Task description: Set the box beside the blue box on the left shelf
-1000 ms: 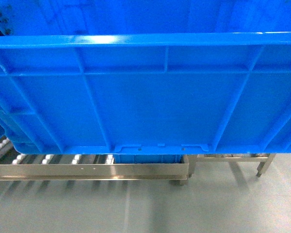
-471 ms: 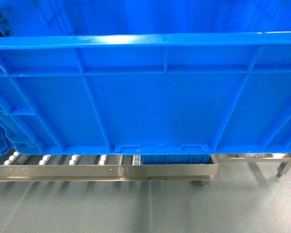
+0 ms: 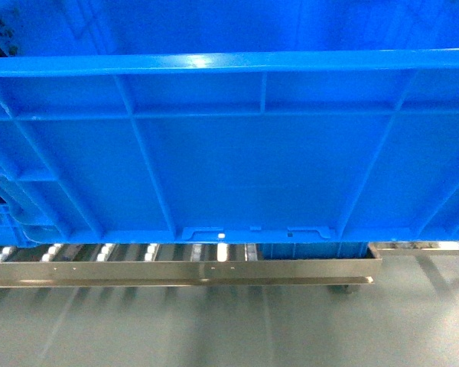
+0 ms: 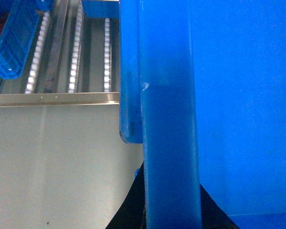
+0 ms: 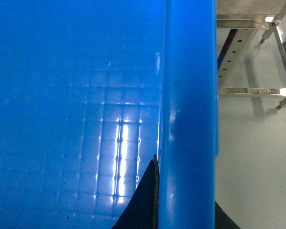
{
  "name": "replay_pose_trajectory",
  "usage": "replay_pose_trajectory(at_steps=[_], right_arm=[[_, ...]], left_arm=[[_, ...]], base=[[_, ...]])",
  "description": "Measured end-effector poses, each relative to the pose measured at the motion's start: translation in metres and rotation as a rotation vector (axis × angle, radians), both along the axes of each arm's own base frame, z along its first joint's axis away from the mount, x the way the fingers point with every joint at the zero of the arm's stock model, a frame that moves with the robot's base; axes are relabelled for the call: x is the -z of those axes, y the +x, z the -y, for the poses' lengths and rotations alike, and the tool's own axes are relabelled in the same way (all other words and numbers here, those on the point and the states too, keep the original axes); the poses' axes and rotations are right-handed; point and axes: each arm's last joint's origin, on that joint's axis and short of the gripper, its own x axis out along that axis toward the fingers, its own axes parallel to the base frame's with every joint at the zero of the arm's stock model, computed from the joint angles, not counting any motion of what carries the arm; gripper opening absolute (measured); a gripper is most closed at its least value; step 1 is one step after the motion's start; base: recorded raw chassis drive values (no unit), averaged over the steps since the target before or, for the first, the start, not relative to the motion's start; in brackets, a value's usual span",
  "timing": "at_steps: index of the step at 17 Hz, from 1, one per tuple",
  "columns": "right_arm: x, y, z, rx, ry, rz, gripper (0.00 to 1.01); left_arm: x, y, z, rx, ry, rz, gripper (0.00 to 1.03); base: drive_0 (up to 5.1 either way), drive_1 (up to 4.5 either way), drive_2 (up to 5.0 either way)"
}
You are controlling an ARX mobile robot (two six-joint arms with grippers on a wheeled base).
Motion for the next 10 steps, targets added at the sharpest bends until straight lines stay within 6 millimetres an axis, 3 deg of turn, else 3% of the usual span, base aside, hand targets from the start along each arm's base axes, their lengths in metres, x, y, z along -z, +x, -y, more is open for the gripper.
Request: replay_pose_trajectory(at_steps=[10], right_arm=[[-0.0001,0.0002,0.0,0.0,0.0,0.003,0.07]], left_arm=[[-0.0002,0.0001,-0.0001,0.0,0.0,0.002,0.05]], base=[[-5.0,2.4,2.4]])
